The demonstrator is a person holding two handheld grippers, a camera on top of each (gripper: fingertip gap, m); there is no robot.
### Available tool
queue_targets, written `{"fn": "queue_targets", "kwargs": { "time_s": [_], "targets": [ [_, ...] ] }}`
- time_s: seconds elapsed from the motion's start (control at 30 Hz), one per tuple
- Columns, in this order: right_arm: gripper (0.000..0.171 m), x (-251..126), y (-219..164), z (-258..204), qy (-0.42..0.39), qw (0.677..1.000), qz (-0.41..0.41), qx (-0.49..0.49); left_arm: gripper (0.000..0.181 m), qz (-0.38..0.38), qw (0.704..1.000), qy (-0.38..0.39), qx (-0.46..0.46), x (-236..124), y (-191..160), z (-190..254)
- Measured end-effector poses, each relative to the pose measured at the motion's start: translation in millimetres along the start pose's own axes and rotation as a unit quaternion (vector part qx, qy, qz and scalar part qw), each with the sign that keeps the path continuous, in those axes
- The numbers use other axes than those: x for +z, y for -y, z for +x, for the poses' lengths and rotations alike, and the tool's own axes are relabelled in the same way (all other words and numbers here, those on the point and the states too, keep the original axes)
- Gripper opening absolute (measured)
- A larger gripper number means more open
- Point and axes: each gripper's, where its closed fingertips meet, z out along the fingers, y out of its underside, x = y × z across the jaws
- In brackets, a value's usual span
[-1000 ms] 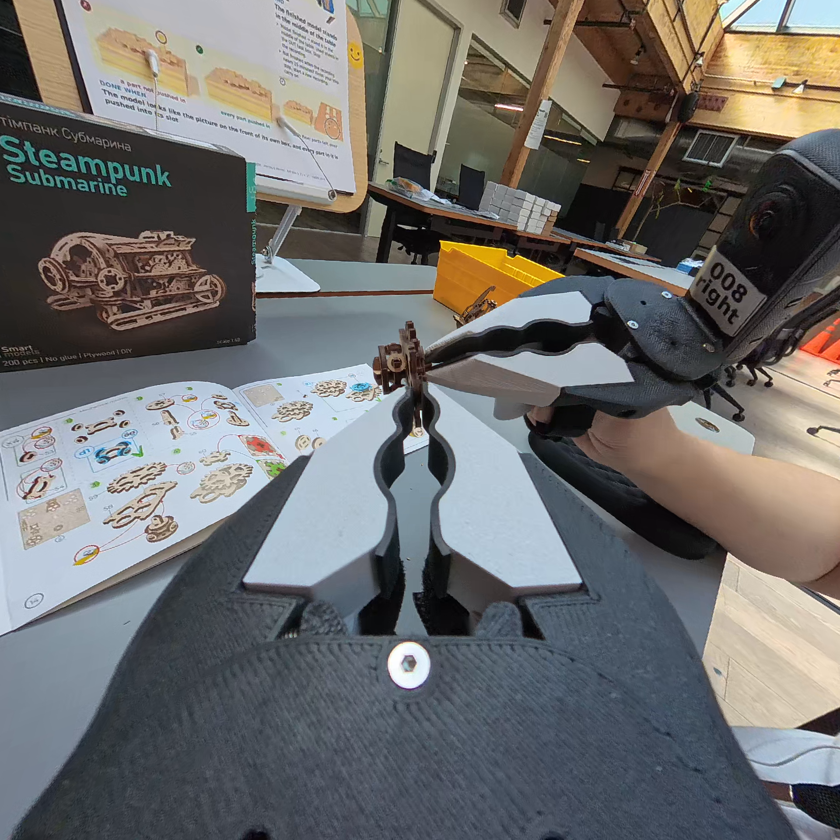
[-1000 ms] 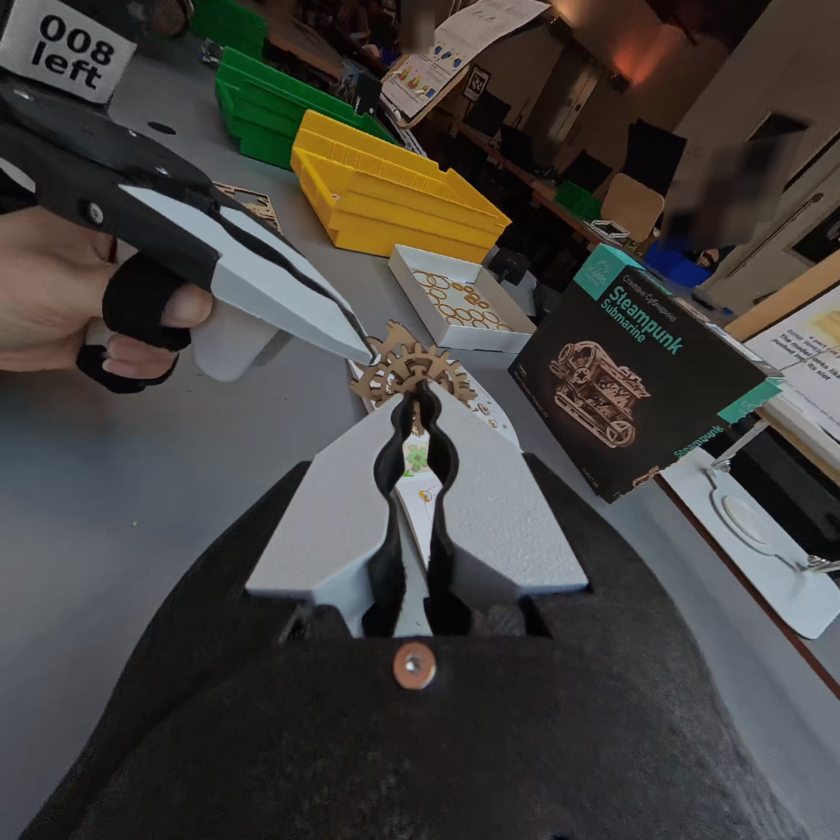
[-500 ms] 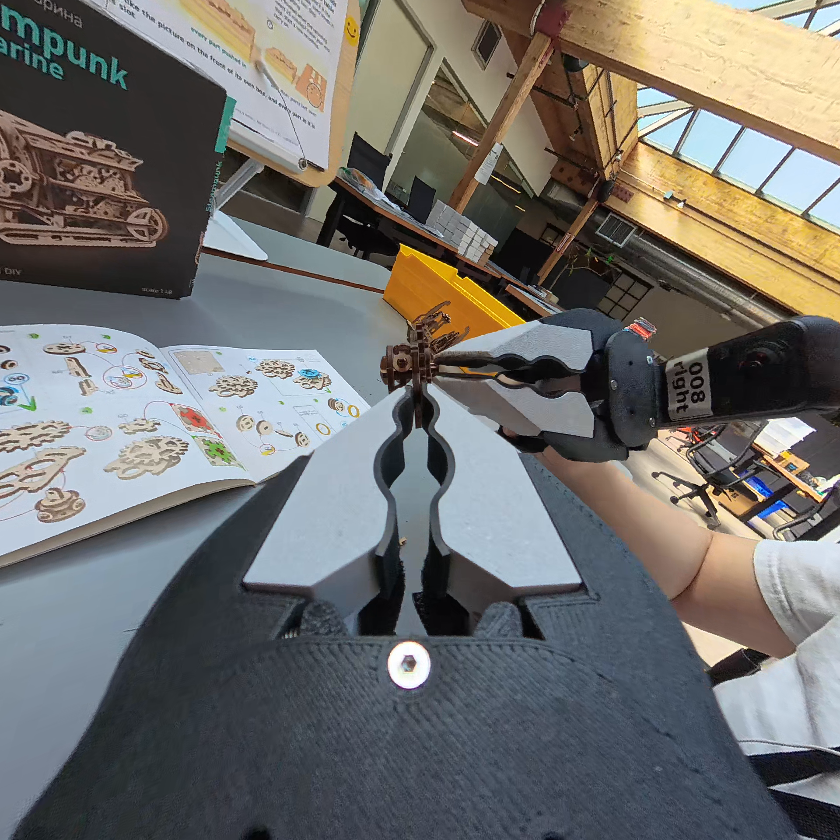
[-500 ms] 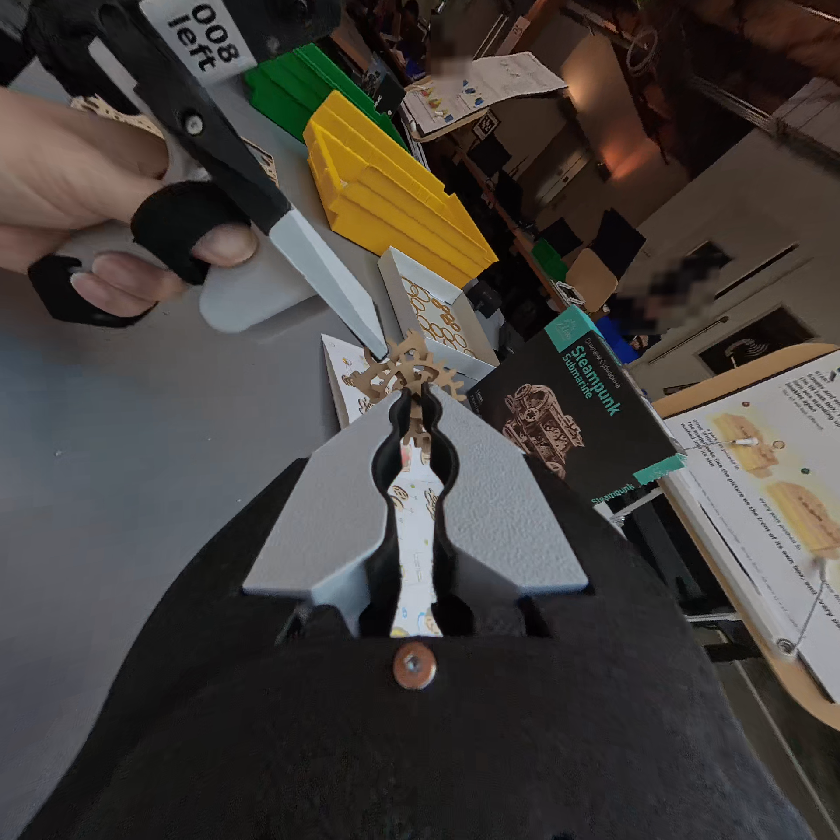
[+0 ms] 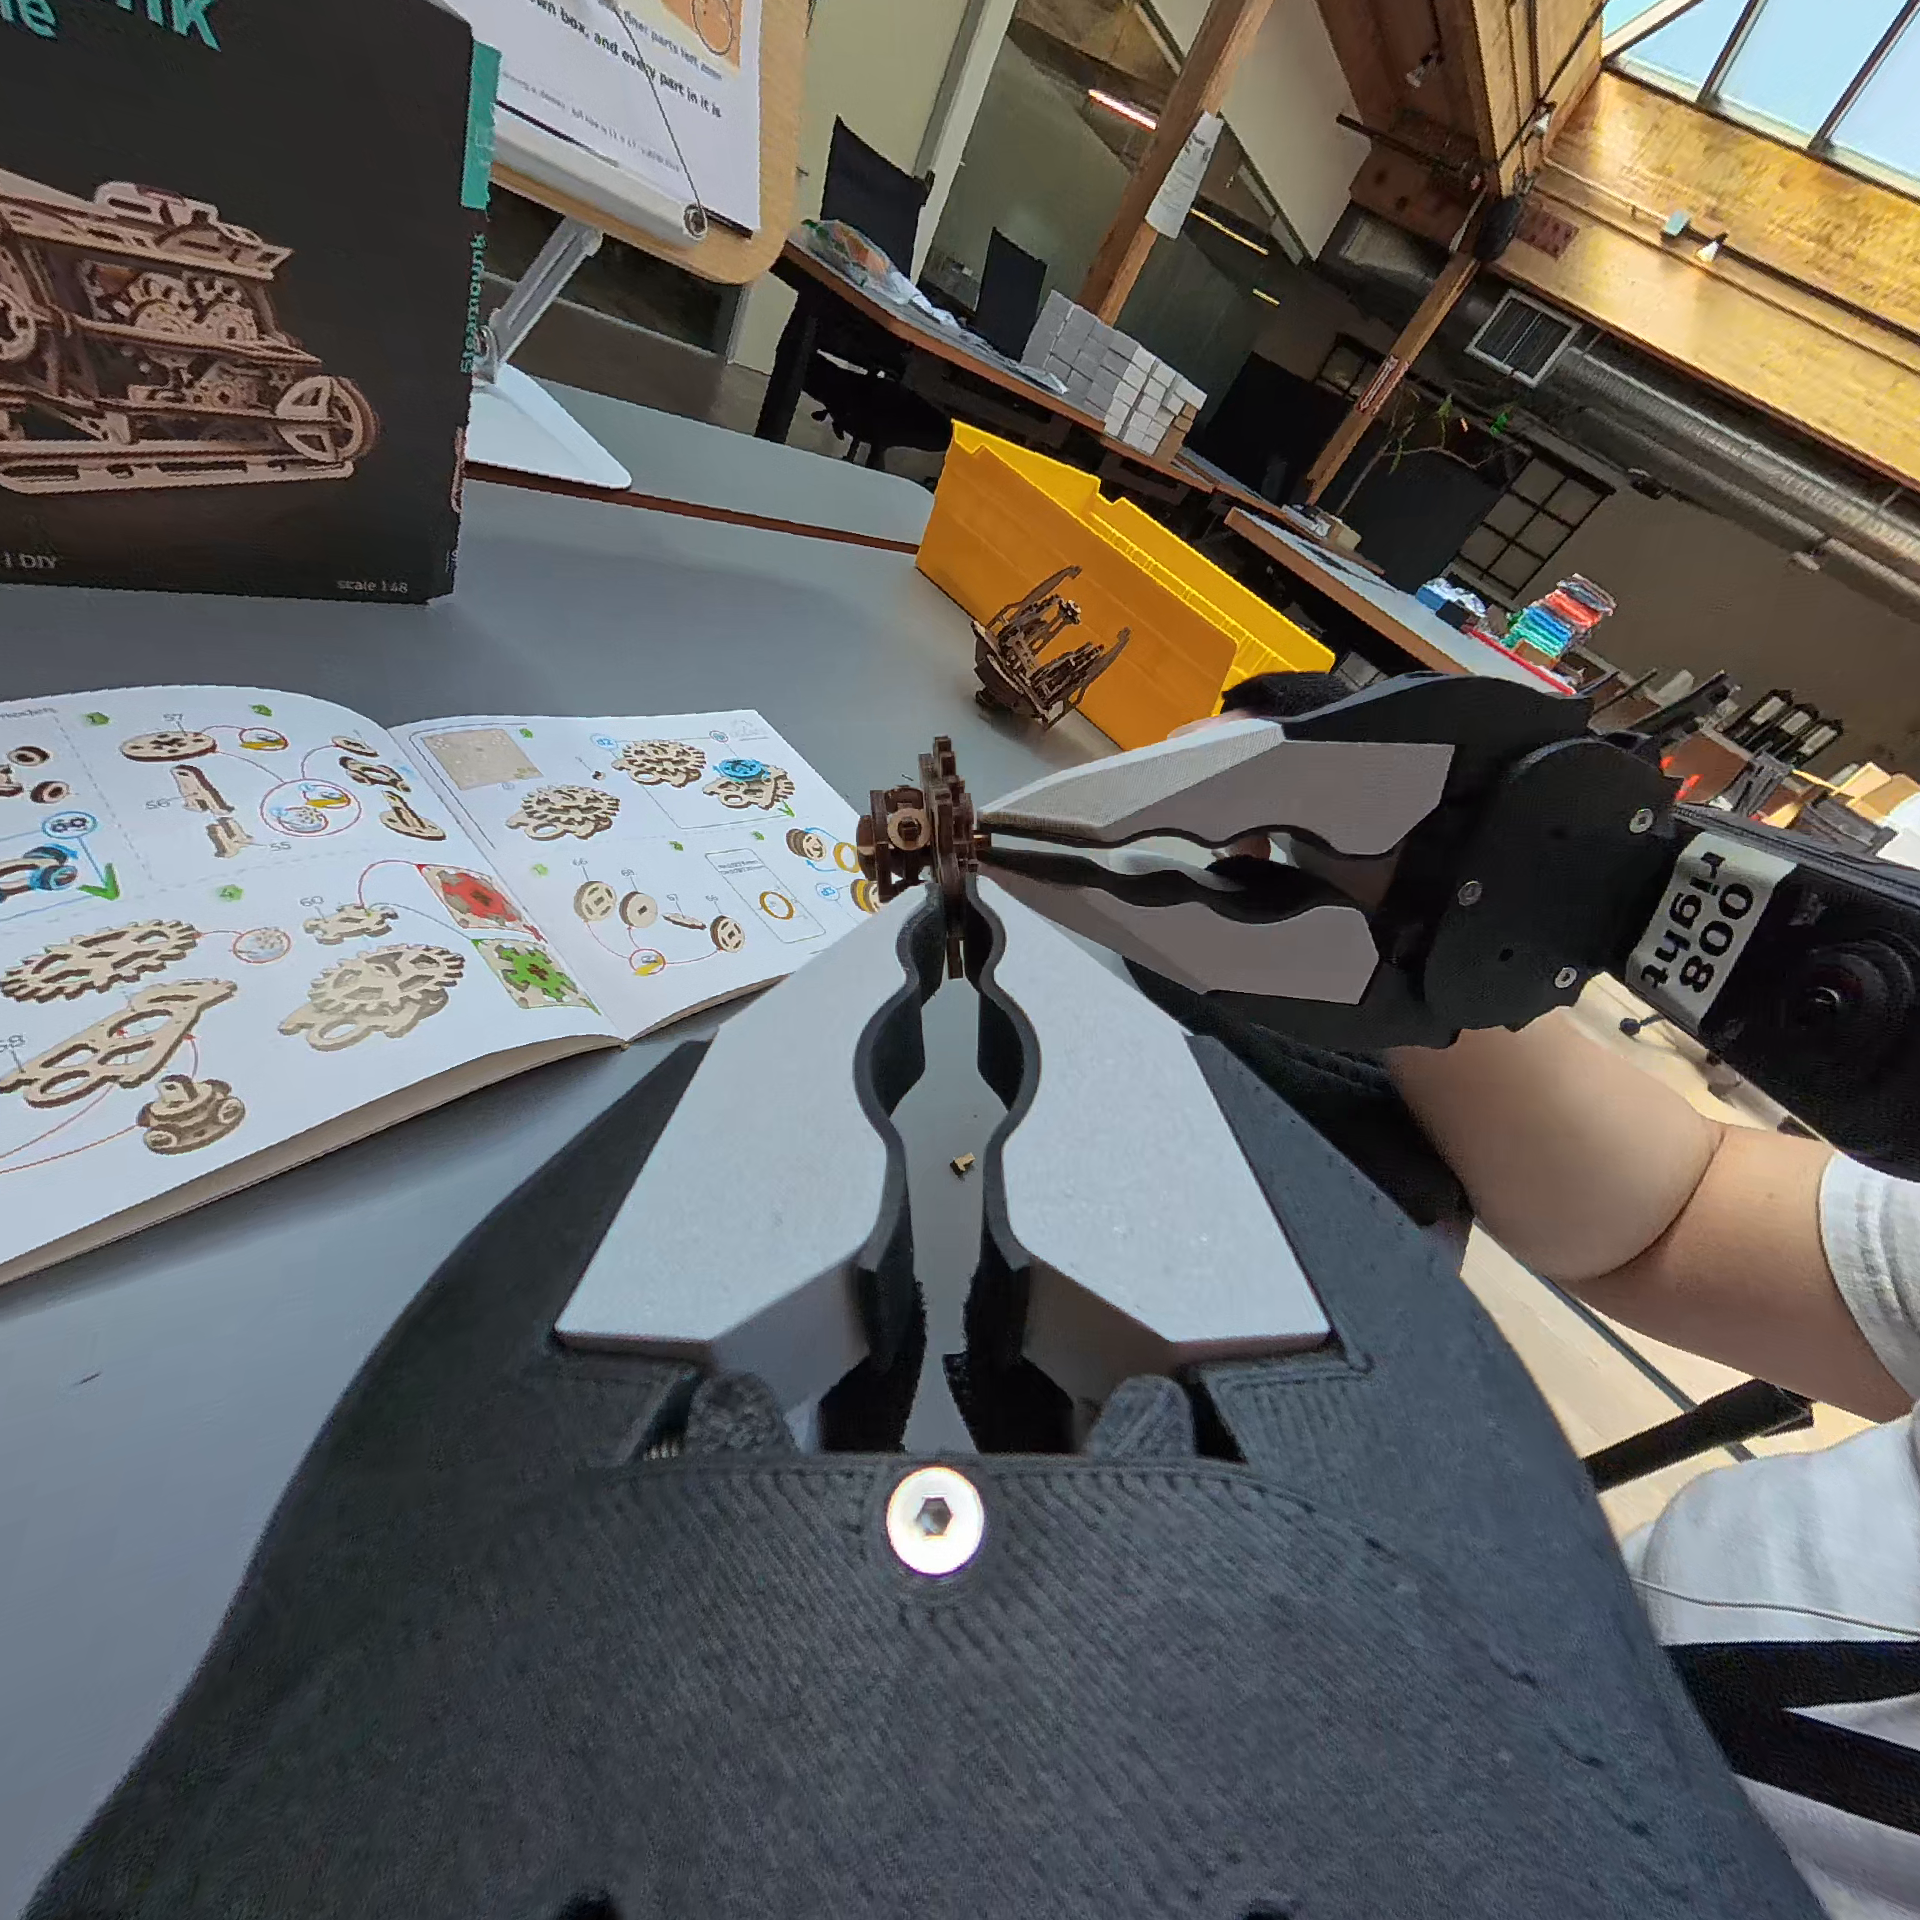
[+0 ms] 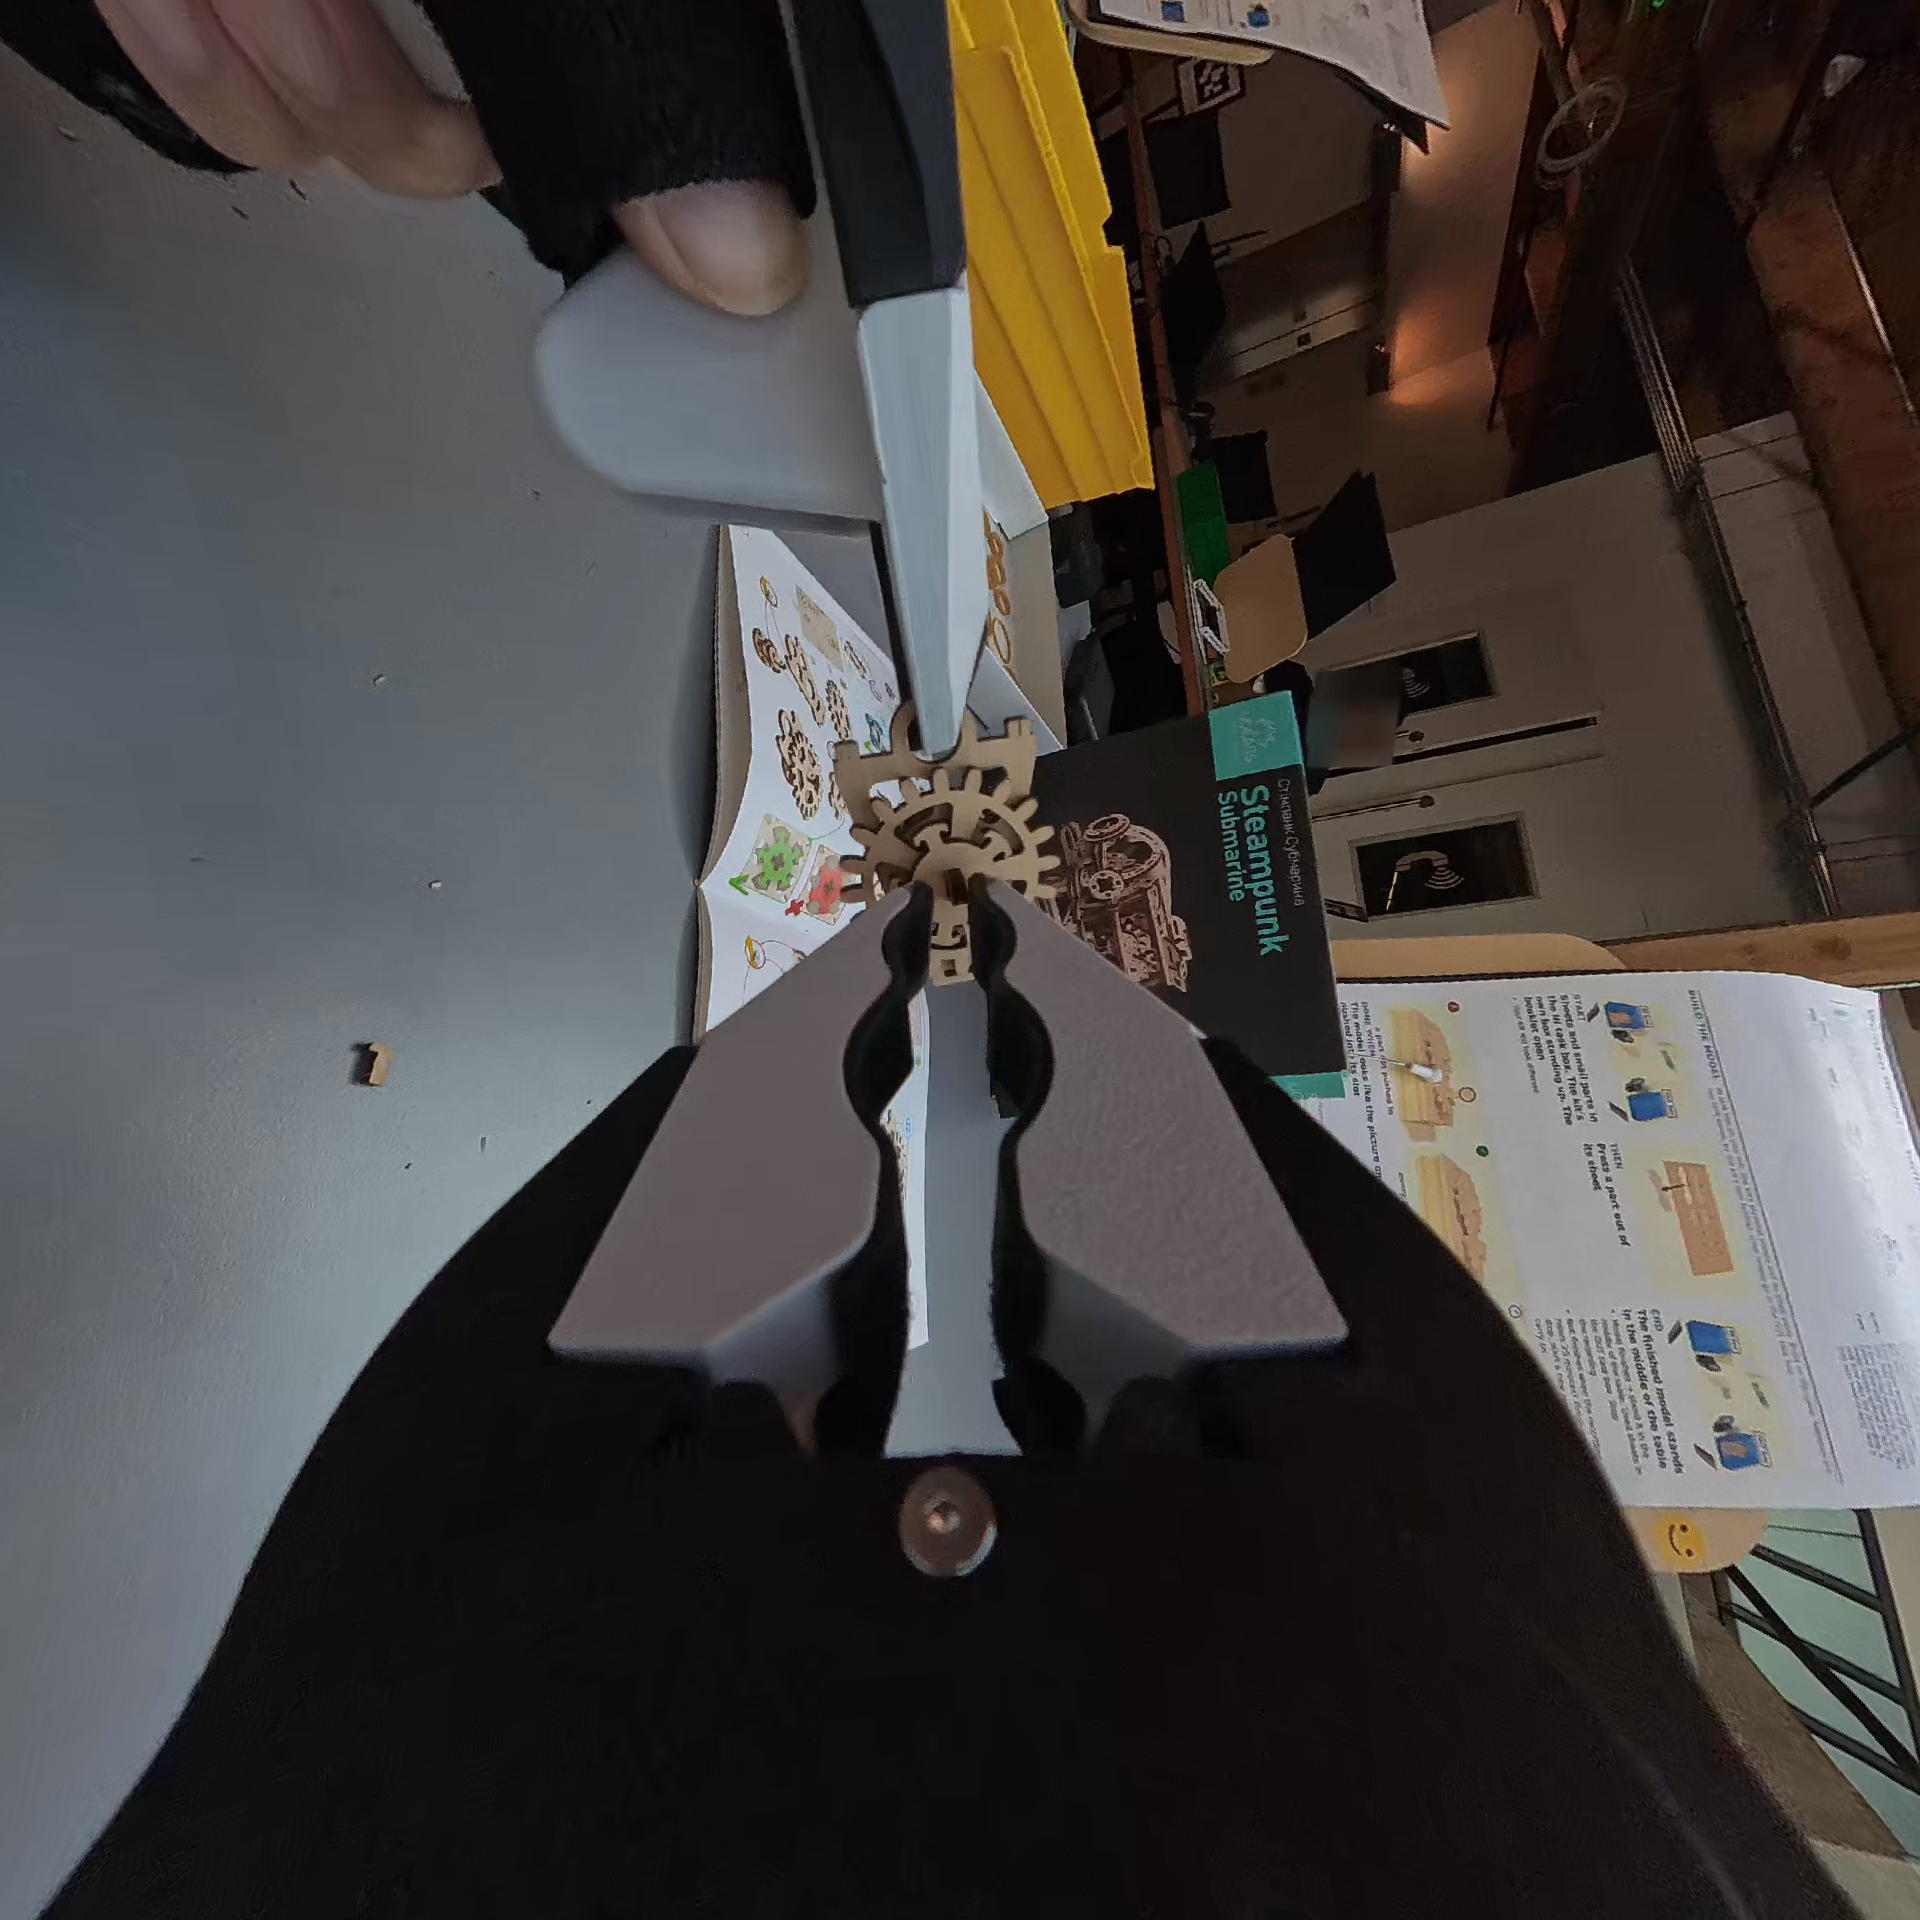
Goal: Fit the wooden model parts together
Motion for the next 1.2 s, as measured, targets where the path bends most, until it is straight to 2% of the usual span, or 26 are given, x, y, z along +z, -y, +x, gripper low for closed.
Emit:
{"fn": "queue_targets", "kwargs": {
  "time_s": [0.23, 0.47, 0.67, 0.97, 1.13, 1.2],
  "targets": [
    [0.003, 5, -7, -14, 0.033, 0.999, -0.033, -0.007, 0.001, -0.047, 0.998, 0.022, 0.041, 2, -12, -2],
    [0.002, 2, 1, 0, 0.037, 0.988, -0.001, 0.151, 0.000, -0.008, 0.999, 0.014, 0.039, -3, -1, -1],
    [0.001, 5, 5, 3, 0.077, 0.944, 0.040, 0.319, 0.002, 0.008, 0.999, 0.014, 0.049, -6, 4, 1],
    [0.000, 6, 4, 7, 0.106, 0.883, 0.068, 0.453, 0.001, 0.016, 0.996, 0.045, 0.073, -5, 4, -3],
    [0.005, 5, 8, 7, 0.083, 0.932, 0.085, 0.343, 0.000, 0.017, 0.999, 0.023, 0.030, -7, 7, -5],
    [0.027, 2, 10, 12, 0.061, 0.947, 0.091, 0.302, 0.000, 0.018, 1.000, 0.006, -0.003, -8, 6, -7]
  ]
}}
